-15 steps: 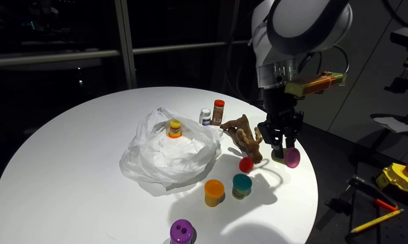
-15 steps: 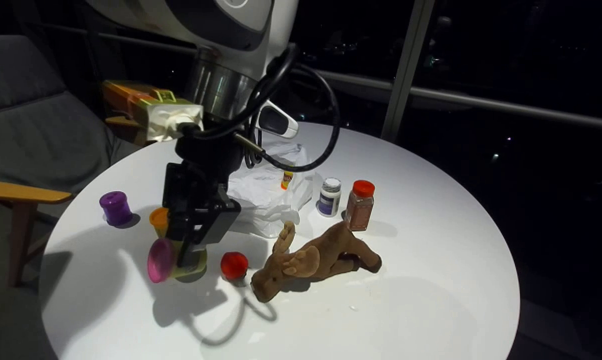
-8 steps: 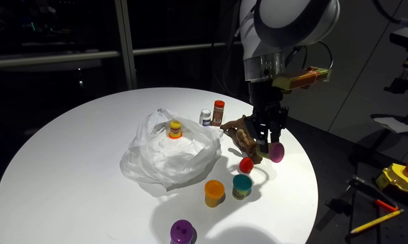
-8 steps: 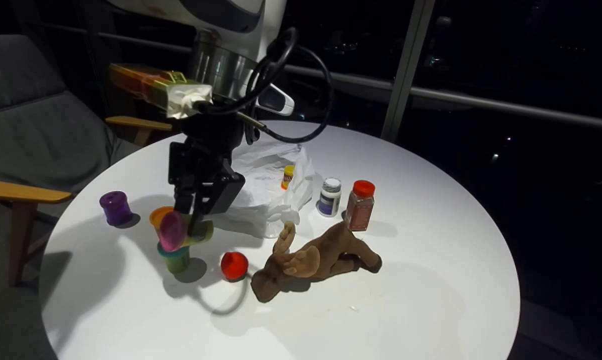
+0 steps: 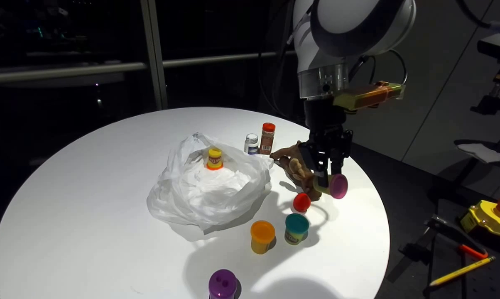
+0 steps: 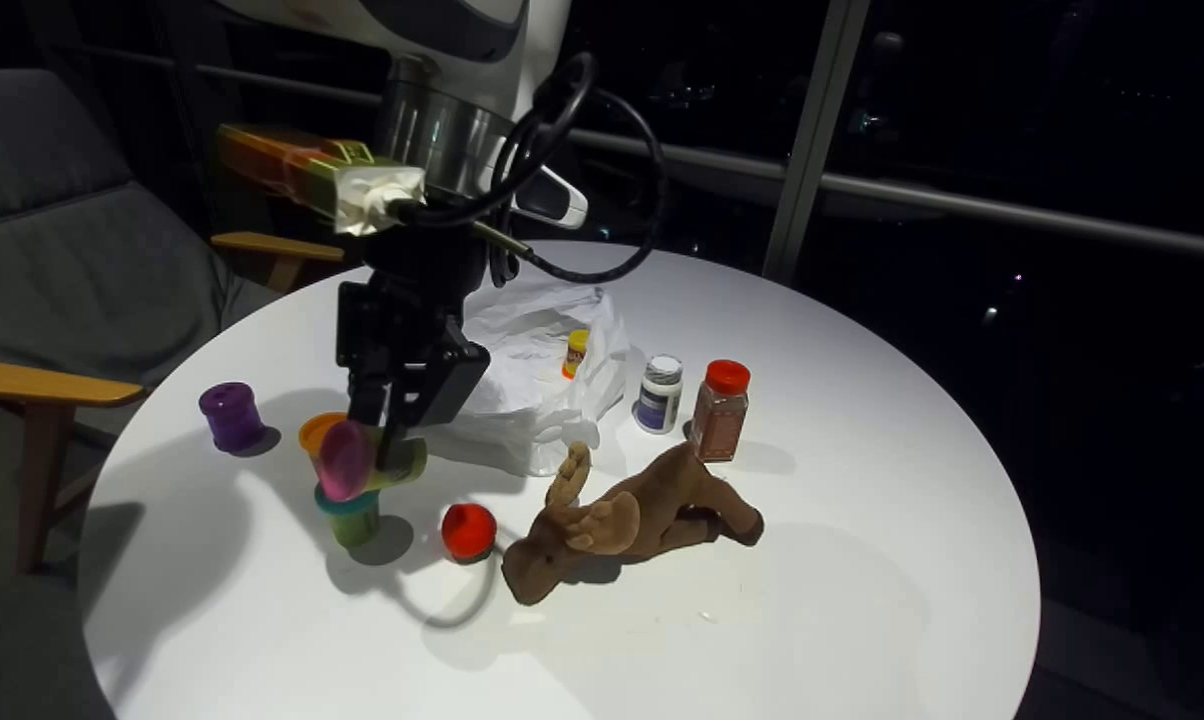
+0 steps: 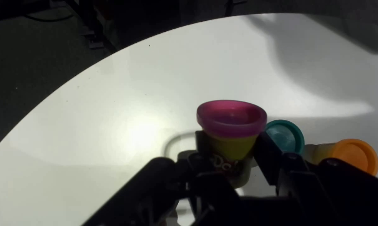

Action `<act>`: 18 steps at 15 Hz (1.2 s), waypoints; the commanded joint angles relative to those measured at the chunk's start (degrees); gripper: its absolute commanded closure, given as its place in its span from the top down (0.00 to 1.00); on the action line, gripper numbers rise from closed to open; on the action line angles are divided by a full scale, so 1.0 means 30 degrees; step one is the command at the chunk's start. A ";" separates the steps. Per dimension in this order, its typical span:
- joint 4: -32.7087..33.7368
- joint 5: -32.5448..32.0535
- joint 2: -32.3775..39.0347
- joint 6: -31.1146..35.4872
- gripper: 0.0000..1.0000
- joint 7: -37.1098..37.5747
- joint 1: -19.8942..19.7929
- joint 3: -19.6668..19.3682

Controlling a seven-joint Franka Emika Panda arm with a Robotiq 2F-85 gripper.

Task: Remove all the contents from the white plastic bag and put them on the table

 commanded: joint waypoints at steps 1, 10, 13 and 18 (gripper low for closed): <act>0.0039 0.0033 0.0011 -0.0046 0.17 -0.0032 0.0112 -0.0117; -0.0907 -0.0113 0.1225 0.0702 0.17 0.0521 0.0098 -0.0514; -0.0169 -0.0315 0.3199 0.1662 0.17 0.0714 0.0190 -0.0704; 0.0566 -0.0458 0.5029 0.2610 0.40 0.1009 0.0368 -0.1049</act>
